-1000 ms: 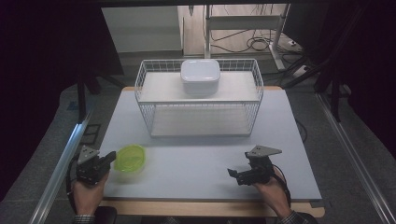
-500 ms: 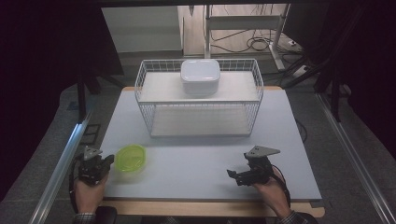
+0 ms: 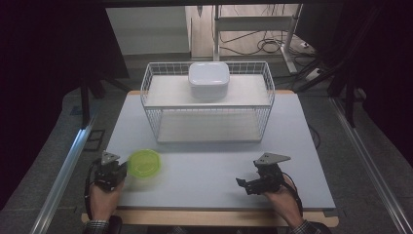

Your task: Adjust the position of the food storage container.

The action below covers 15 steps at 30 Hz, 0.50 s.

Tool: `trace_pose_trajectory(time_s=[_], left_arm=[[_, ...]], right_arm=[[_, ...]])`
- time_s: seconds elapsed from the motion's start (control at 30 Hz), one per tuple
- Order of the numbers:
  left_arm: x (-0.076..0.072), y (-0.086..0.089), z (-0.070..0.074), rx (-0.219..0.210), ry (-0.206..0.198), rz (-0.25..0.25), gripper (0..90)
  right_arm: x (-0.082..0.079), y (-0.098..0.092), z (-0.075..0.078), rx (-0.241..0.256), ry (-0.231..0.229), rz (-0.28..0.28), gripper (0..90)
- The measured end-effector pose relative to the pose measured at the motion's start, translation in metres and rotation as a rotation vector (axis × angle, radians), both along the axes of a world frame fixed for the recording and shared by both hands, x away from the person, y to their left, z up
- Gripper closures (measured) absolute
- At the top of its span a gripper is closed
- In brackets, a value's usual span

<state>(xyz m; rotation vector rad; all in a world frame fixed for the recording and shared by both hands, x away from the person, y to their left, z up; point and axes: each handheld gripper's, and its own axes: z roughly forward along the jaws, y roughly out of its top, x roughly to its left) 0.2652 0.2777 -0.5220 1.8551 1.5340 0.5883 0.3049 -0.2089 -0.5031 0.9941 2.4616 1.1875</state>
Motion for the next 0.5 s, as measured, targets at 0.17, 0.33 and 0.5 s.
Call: trace_pose_trajectory(time_s=[0.17,0.33,0.5], left_arm=[[0.001,0.007,-0.004,-0.043,0.024,0.001,90.0],[0.002,0.006,-0.012,-0.084,0.073,-0.044,89.9],[0.001,0.001,-0.014,-0.094,0.094,-0.083,89.9]], right_arm=[[0.000,0.000,-0.001,-0.002,0.001,0.002,4.1],[0.000,0.001,-0.001,-0.011,0.000,0.007,4.1],[-0.001,0.002,-0.001,-0.015,0.003,0.009,4.2]])
